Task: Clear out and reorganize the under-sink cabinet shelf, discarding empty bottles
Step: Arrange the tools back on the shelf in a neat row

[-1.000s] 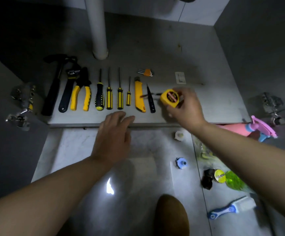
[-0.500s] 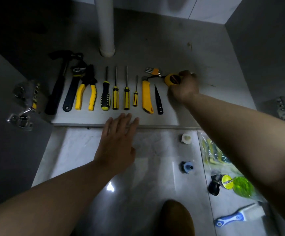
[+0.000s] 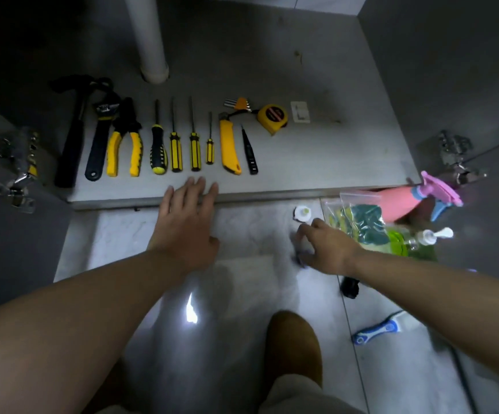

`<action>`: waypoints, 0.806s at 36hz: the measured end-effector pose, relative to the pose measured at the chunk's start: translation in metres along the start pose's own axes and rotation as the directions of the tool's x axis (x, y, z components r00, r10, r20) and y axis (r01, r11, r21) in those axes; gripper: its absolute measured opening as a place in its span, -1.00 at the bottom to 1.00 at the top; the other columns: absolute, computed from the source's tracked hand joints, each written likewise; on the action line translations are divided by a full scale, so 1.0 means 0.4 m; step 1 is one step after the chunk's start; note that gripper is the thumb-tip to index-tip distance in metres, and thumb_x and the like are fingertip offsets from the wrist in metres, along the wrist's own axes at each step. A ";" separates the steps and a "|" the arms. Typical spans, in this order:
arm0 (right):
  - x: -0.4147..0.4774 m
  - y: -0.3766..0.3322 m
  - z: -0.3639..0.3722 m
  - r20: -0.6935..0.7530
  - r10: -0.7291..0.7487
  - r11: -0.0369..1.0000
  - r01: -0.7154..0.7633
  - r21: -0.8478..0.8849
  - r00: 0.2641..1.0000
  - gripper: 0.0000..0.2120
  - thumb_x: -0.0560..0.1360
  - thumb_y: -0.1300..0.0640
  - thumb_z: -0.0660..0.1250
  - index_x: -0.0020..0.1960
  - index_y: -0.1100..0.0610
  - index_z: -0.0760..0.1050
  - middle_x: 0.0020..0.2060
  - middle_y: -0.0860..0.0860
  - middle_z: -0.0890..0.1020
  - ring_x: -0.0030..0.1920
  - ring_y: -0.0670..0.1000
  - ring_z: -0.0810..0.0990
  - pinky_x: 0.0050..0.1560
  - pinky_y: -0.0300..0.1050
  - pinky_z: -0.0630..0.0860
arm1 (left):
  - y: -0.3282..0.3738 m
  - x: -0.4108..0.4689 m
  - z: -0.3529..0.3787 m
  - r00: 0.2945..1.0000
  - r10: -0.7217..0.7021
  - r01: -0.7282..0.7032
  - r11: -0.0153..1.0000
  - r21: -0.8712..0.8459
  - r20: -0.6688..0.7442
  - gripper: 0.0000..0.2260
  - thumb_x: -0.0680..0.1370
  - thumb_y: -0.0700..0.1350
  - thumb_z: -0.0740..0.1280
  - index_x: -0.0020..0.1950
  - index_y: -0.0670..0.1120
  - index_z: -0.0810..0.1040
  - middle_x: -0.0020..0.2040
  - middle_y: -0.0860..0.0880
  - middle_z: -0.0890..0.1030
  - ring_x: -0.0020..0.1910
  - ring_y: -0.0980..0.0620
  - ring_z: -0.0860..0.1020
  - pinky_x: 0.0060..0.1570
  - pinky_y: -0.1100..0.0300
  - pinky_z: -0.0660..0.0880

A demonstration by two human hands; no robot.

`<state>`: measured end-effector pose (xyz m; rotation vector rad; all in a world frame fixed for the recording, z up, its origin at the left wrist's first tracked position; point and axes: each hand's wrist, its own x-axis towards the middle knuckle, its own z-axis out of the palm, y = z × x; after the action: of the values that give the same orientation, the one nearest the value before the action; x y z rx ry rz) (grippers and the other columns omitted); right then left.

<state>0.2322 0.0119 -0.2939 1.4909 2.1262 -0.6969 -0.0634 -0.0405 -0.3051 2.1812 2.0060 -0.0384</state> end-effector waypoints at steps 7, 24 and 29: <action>-0.015 -0.005 0.141 -0.182 0.095 0.992 -0.077 0.100 0.979 -0.76 0.52 0.19 0.32 0.17 0.17 0.41 0.08 0.15 0.41 -0.06 0.32 0.59 -0.17 -0.02 0.44 | 0.003 0.005 -0.001 0.998 0.009 -0.009 1.000 0.006 0.068 0.02 0.41 0.25 0.34 0.66 -0.04 -0.18 0.67 -0.14 -0.07 0.65 -0.16 -0.14 0.60 -0.18 -0.11; 0.034 -0.270 0.025 -0.515 -0.052 0.652 0.420 0.632 0.856 -0.76 0.41 0.35 0.52 0.01 0.28 0.52 -0.18 0.07 0.60 -0.20 -0.07 0.58 -0.10 -0.24 0.55 | -0.030 -0.030 -0.015 0.989 0.147 -0.145 0.961 -0.237 -0.009 -0.17 0.33 0.49 0.38 0.54 0.24 0.29 0.68 -0.08 0.00 0.66 -0.05 -0.13 0.60 -0.19 -0.09; 0.031 -0.297 0.004 -0.479 -0.021 0.561 0.407 0.721 0.878 -0.74 0.38 0.36 0.55 0.00 0.30 0.55 -0.19 0.10 0.66 -0.20 -0.06 0.62 -0.08 -0.21 0.60 | -0.010 -0.055 0.003 0.991 0.091 -0.122 0.928 -0.351 -0.102 -0.55 0.48 0.22 0.44 0.32 0.10 0.56 0.24 0.03 0.56 0.26 -0.04 0.48 0.30 0.01 0.41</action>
<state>0.1162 -0.0144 -0.2856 1.9637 2.4881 -1.7941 -0.0692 -0.0623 -0.3038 2.0776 1.7616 0.4075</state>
